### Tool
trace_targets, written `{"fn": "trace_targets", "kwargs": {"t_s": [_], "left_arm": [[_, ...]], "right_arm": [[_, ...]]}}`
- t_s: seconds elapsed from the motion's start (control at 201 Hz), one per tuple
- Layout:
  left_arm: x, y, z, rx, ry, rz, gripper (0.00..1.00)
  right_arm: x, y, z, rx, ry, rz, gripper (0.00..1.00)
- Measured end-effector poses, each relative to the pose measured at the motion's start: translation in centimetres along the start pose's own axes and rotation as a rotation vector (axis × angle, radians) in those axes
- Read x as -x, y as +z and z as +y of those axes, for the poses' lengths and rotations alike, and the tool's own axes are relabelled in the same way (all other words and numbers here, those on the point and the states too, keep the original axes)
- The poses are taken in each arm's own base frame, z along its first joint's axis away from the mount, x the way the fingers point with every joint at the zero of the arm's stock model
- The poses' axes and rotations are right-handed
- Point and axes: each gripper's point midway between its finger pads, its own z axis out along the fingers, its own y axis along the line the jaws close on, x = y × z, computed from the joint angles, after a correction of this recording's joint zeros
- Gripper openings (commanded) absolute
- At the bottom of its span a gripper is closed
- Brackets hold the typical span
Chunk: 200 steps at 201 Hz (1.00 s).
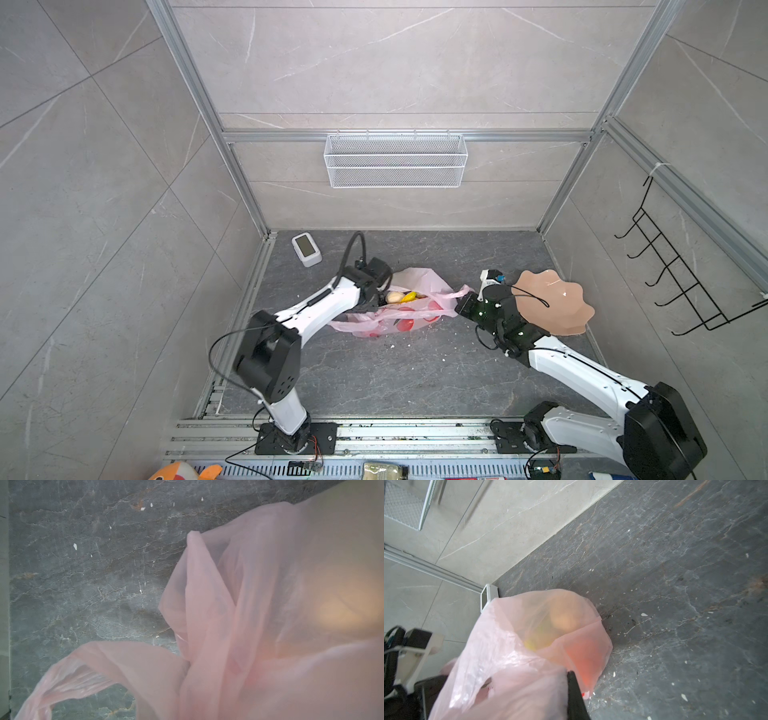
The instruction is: Take the fake fruits out of the plastic bag
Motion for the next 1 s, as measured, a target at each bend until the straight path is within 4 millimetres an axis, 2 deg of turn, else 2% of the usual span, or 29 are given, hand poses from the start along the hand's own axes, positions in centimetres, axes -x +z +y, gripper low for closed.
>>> {"fn": "trace_targets", "kwargs": {"t_s": [0.055,0.119,0.244,0.304,0.353,0.388,0.468,0.543,0.782,0.881,0.996], "left_arm": [[0.4,-0.7,1.6,-0.070,-0.079,-0.066,0.00],[0.9,-1.6,2.6,-0.153,-0.144,-0.134,0.00],[2.1,-2.8,1.8,-0.263,-0.159,-0.209,0.00],[2.6,-2.7,0.9,-0.303,-0.148,-0.222,0.00],[2.9,-2.6,0.4,-0.321,-0.139,-0.228,0.00],[3.0,-2.5,0.1,-0.335,-0.131,-0.226,0.00],[3.0,-2.1,-0.5,-0.346,-0.112,-0.222,0.00],[3.0,-1.9,-0.8,-0.352,-0.097,-0.221,0.00],[3.0,-2.0,-1.6,-0.352,-0.036,-0.242,0.00],[3.3,-2.2,-1.9,-0.357,-0.026,-0.256,0.00],[3.2,-2.3,-2.1,-0.360,-0.015,-0.261,0.00]], "right_arm": [[0.7,0.5,-0.8,0.009,0.052,0.010,0.00],[1.1,1.1,-1.5,0.027,0.100,0.032,0.00],[-0.1,1.8,-1.0,0.050,0.100,0.099,0.00],[-0.3,1.9,0.0,0.057,0.075,0.125,0.23],[-0.2,1.8,1.2,0.062,0.031,0.131,0.47],[-0.1,1.6,2.3,0.067,-0.002,0.134,0.59],[0.0,0.8,4.1,0.063,-0.083,0.123,0.74],[0.1,-0.4,4.4,0.030,-0.153,0.109,0.82],[1.9,-5.1,3.8,-0.177,-0.388,0.044,0.88],[2.9,-7.2,5.2,-0.244,-0.492,0.011,0.88],[2.8,-8.7,8.2,-0.235,-0.586,-0.002,0.87]]}}
